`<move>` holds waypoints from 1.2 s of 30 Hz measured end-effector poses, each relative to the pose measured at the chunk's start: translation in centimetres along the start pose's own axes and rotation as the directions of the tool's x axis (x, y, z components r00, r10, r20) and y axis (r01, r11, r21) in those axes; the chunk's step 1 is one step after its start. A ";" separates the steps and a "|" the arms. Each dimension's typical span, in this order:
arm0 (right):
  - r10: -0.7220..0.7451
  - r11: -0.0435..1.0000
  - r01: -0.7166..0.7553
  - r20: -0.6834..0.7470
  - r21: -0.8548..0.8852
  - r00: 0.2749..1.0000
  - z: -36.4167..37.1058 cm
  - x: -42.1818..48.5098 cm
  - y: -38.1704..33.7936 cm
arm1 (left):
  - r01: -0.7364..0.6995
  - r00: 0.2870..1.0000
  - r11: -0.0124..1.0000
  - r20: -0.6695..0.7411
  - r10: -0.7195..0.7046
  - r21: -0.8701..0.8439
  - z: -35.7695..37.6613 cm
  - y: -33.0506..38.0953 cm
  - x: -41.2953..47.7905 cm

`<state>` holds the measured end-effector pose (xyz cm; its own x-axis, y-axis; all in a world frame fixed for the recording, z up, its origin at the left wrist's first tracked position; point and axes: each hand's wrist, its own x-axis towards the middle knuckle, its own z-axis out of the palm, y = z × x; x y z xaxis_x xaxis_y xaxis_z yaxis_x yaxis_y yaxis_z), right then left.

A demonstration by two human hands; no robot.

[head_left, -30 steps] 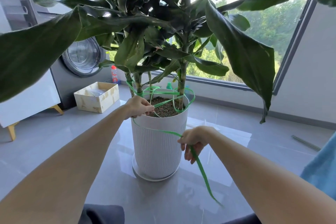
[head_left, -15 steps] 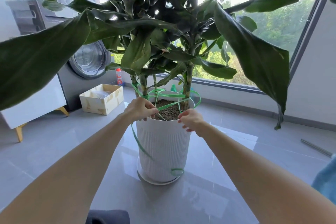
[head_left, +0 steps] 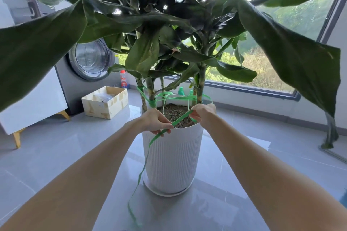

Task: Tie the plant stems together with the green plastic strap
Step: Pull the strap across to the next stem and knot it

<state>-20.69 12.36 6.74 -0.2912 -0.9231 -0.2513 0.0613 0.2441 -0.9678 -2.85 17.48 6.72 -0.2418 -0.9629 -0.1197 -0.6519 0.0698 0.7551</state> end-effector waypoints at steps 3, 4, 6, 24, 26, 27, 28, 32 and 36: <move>0.061 0.989 -0.058 -0.016 0.134 0.998 -0.3 0.0 0.0 | 0.006 1.000 1.000 0.012 -0.006 0.022 0.0 0.1 0.3; 0.076 0.985 -0.070 -0.032 0.157 0.997 -0.5 0.2 0.0 | 0.019 1.000 1.000 0.017 -0.019 0.012 0.1 0.1 0.4; 0.081 0.985 -0.070 -0.062 0.155 0.995 -1.1 0.2 -0.1 | 0.033 0.999 0.999 -0.005 -0.033 -0.029 0.2 0.3 0.6; 0.110 0.849 -0.145 0.099 0.508 0.989 -2.4 2.4 -0.4 | -0.028 0.791 0.911 -0.567 -0.232 -0.411 -1.2 -1.6 1.2; 0.065 0.917 -0.066 0.016 0.394 0.998 -2.2 2.4 -0.3 | -0.035 0.776 0.898 -0.578 -0.252 -0.438 -1.1 -1.6 1.2; 0.031 0.935 -0.018 -0.032 0.355 0.999 -2.2 2.6 -0.1 | -0.038 0.774 0.892 -0.578 -0.259 -0.450 -1.2 -1.7 1.2; -0.006 0.940 0.029 -0.069 0.339 0.998 -2.2 2.8 0.1 | -0.038 0.775 0.887 -0.574 -0.265 -0.461 -1.2 -1.7 1.3; -0.248 0.949 0.267 -0.124 0.169 0.961 -3.2 3.5 1.4 | -0.036 0.778 0.878 -0.565 -0.275 -0.477 -1.4 -1.9 1.5; -0.381 0.919 0.381 -0.023 0.100 0.924 -5.0 2.7 1.7 | -0.040 0.785 0.877 -0.558 -0.270 -0.480 -1.5 -1.9 1.5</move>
<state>-26.12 11.79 4.51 -0.3143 -0.9395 0.1363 0.0408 -0.1569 -0.9868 -0.88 15.52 6.07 0.3867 -0.9201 0.0617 -0.2170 -0.0257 0.9758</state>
